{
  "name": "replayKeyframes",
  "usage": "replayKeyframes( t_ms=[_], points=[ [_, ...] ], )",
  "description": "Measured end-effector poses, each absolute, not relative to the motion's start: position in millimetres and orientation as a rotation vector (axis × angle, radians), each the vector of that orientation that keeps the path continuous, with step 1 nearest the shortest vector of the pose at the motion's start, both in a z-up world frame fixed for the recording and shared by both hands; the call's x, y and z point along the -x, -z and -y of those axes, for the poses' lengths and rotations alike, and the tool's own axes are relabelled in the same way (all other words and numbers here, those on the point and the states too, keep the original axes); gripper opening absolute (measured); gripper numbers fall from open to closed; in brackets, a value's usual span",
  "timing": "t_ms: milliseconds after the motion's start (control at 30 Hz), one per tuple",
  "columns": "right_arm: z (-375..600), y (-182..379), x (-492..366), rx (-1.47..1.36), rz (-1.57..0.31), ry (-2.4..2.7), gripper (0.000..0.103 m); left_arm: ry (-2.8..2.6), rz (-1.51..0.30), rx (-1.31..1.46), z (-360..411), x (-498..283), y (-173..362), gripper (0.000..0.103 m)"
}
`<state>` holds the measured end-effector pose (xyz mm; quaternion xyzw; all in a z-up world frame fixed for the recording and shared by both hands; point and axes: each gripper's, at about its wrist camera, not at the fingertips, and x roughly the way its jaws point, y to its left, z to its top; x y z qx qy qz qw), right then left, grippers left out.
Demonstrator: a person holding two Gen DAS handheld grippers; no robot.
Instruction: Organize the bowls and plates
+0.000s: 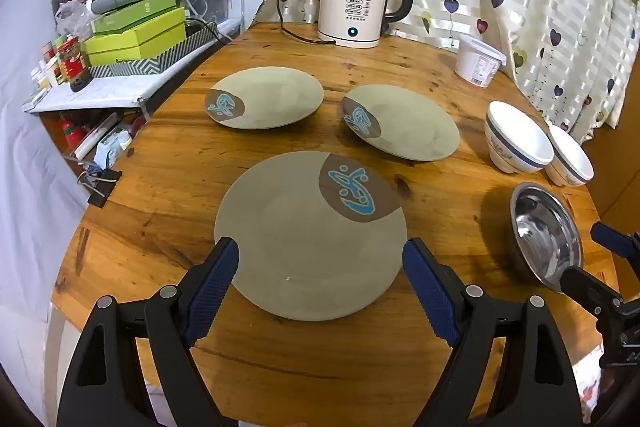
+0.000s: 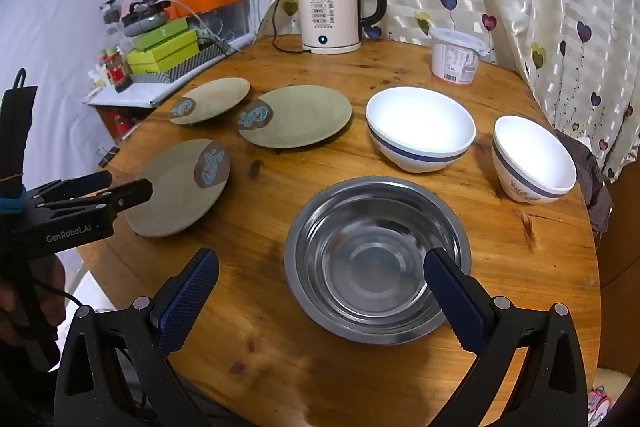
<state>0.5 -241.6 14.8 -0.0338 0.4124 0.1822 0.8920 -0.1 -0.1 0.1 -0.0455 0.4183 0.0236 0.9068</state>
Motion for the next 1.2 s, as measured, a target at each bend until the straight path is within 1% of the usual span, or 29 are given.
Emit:
replayKeyframes(
  t_ms=[533, 1200],
  points=[
    [240.7, -14.6, -0.8, 0.067, -0.854, -0.380, 0.103, -0.028, -0.908, 0.135, -3.6, -2.9, 5.2, 0.085],
    [236.7, -15.4, -1.7, 0.074, -0.853, -0.379, 0.103, -0.019, -0.892, 0.136, -2.8, 4.2, 0.0, 0.085]
  ],
)
